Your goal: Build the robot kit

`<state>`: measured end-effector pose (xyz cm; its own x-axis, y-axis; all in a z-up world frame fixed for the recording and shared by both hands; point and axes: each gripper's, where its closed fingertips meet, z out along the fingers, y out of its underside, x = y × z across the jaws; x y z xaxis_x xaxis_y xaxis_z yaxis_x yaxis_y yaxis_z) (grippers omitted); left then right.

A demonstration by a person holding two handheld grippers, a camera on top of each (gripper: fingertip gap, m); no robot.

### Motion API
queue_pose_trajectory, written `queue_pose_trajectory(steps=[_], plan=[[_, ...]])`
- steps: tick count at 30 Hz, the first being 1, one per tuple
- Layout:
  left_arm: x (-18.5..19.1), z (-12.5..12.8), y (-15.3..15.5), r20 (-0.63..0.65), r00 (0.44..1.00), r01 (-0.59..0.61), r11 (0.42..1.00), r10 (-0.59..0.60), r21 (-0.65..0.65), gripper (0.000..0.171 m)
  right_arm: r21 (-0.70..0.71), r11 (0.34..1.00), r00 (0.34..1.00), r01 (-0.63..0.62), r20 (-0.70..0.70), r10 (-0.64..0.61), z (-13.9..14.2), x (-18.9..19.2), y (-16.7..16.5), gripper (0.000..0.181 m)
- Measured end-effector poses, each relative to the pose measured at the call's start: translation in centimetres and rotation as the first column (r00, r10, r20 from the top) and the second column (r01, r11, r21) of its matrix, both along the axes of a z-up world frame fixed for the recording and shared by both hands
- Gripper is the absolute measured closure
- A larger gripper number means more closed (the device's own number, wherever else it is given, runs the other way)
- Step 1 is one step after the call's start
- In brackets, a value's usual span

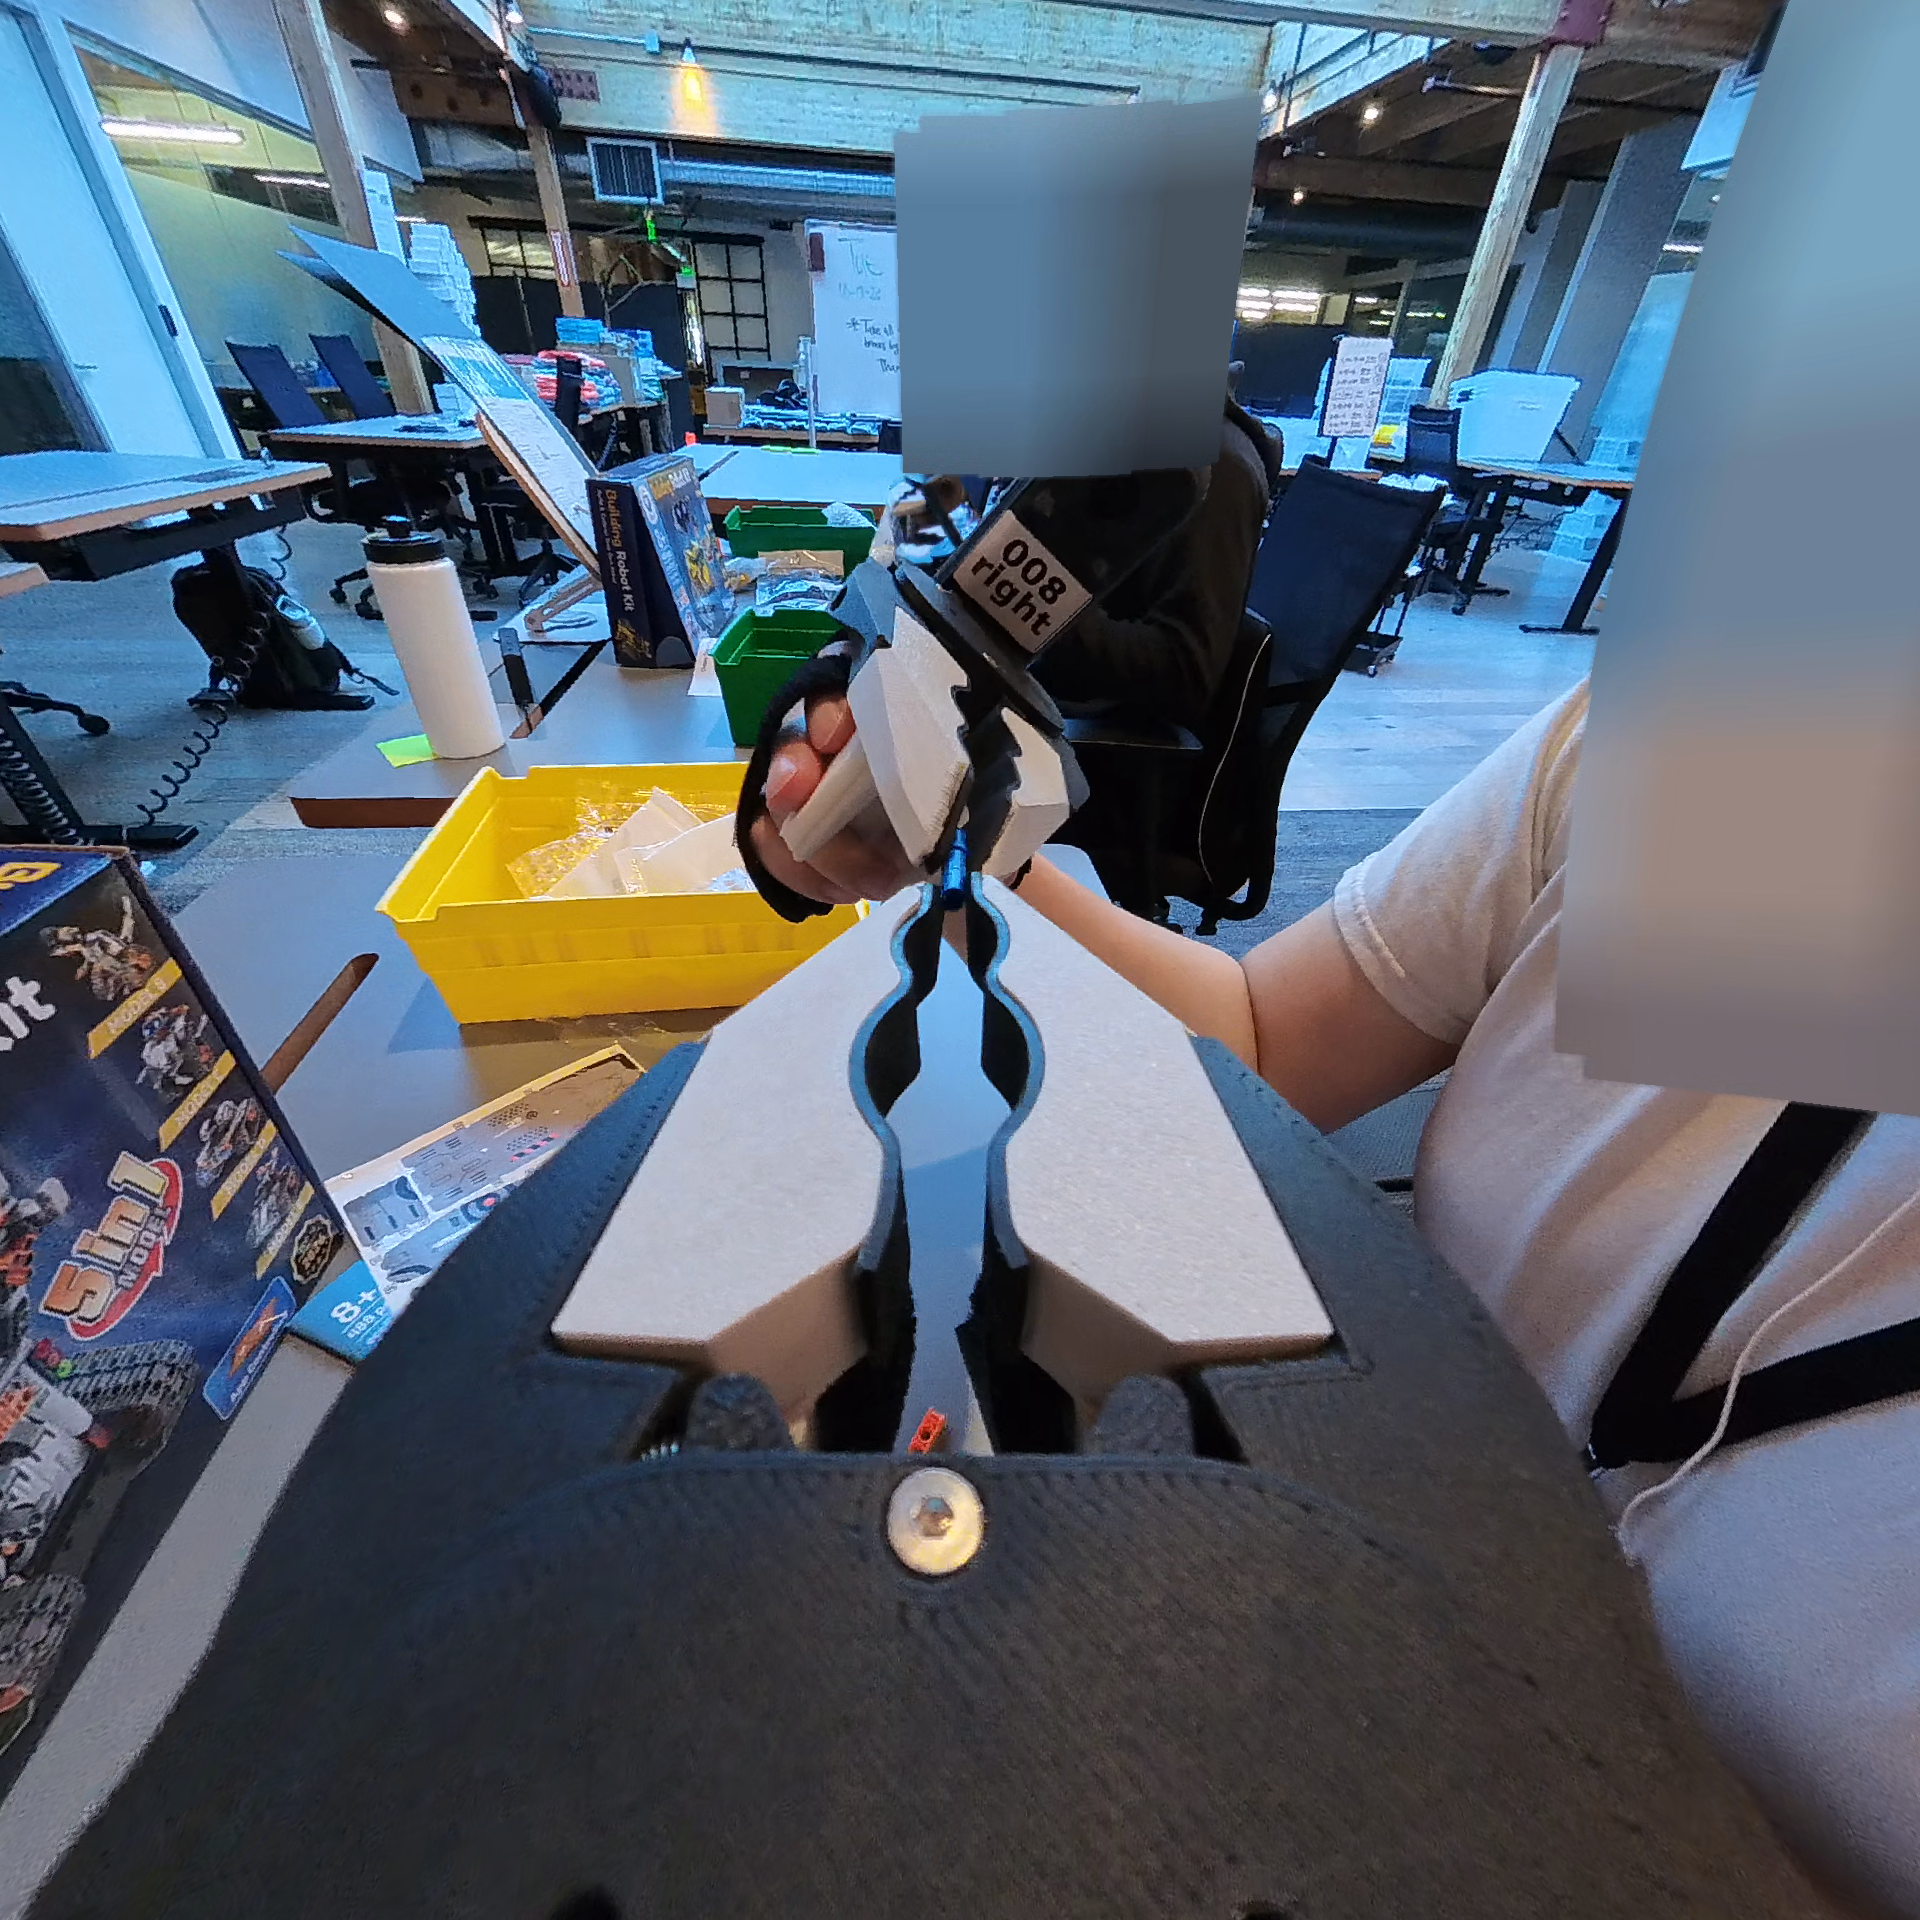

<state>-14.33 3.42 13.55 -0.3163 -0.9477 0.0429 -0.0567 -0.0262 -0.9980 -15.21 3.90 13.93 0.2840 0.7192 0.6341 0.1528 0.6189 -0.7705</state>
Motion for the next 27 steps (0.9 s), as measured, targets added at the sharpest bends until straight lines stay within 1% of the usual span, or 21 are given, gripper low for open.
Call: queue_pose_trajectory(steps=[6,8,10,12,14,16,18,19,21,23,24,25,26,27], plan=[[0.1,-0.4,0.2,-0.014,1.0,0.003,1.0,-0.003,-0.006,0.169,-0.028,1.0,1.0,0.001,0.02,-0.001,-0.4,-0.1,0.2,0.177],[0.2,-0.5,0.4,-0.014,1.0,-0.012,1.0,0.013,0.008,0.169,-0.032,0.999,0.999,0.019,0.037,-0.017,-0.5,0.0,0.4,0.177],[0.0,-0.1,0.8,0.011,0.999,-0.04,0.999,0.04,0.012,0.168,-0.014,0.999,0.998,0.046,0.041,-0.045,-0.3,0.6,0.4,0.178],[-0.4,0.3,1.1,0.028,0.998,-0.054,0.999,0.054,-0.004,0.163,-0.009,0.998,0.998,0.06,0.028,-0.06,0.2,1.5,0.2,0.178],[-0.8,-0.2,1.4,-0.005,0.998,-0.057,0.998,0.057,-0.026,0.16,-0.016,0.995,0.995,0.096,0.035,-0.095,0.2,2.7,0.5,0.178],[-0.9,-1.4,1.7,-0.078,0.995,-0.072,0.997,0.069,-0.042,0.157,-0.055,0.986,0.984,0.156,0.092,-0.15,-0.8,4.2,1.0,0.177],[-0.8,-3.3,2.1,-0.185,0.977,-0.118,0.992,0.108,-0.043,0.157,-0.087,0.971,0.968,0.224,0.137,-0.211,-1.5,6.0,1.4,0.177],[-0.6,-4.6,2.4,-0.247,0.958,-0.157,0.987,0.144,-0.031,0.157,-0.088,0.963,0.96,0.254,0.143,-0.24,-1.5,6.8,1.4,0.177],[-0.2,-7.6,2.3,-0.366,0.91,-0.195,0.98,0.197,0.044,0.155,-0.067,0.952,0.949,0.298,0.133,-0.288,-1.0,8.4,1.2,0.177],[0.1,-11.2,1.8,-0.476,0.847,-0.187,0.971,0.235,0.146,0.155,-0.054,0.951,0.95,0.303,0.092,-0.298,-0.1,9.5,0.5,0.178],[0.0,-13.2,1.3,-0.538,0.808,-0.181,0.97,0.239,0.159,0.158,-0.053,0.951,0.951,0.304,0.076,-0.3,0.3,10.0,0.2,0.178],[-0.1,-15.3,0.8,-0.601,0.765,-0.19,0.973,0.232,0.134,0.165,-0.049,0.95,0.95,0.308,0.066,-0.304,0.5,10.4,0.0,0.178],[-0.1,-17.2,0.3,-0.649,0.723,-0.233,0.968,0.235,0.091,0.165,-0.041,0.948,0.948,0.315,0.056,-0.313,0.6,10.8,-0.1,0.177],[0.0,-18.9,0.1,-0.675,0.693,-0.306,0.951,0.254,0.045,0.165,-0.035,0.946,0.946,0.322,0.047,-0.32,0.8,11.2,-0.2,0.177]])
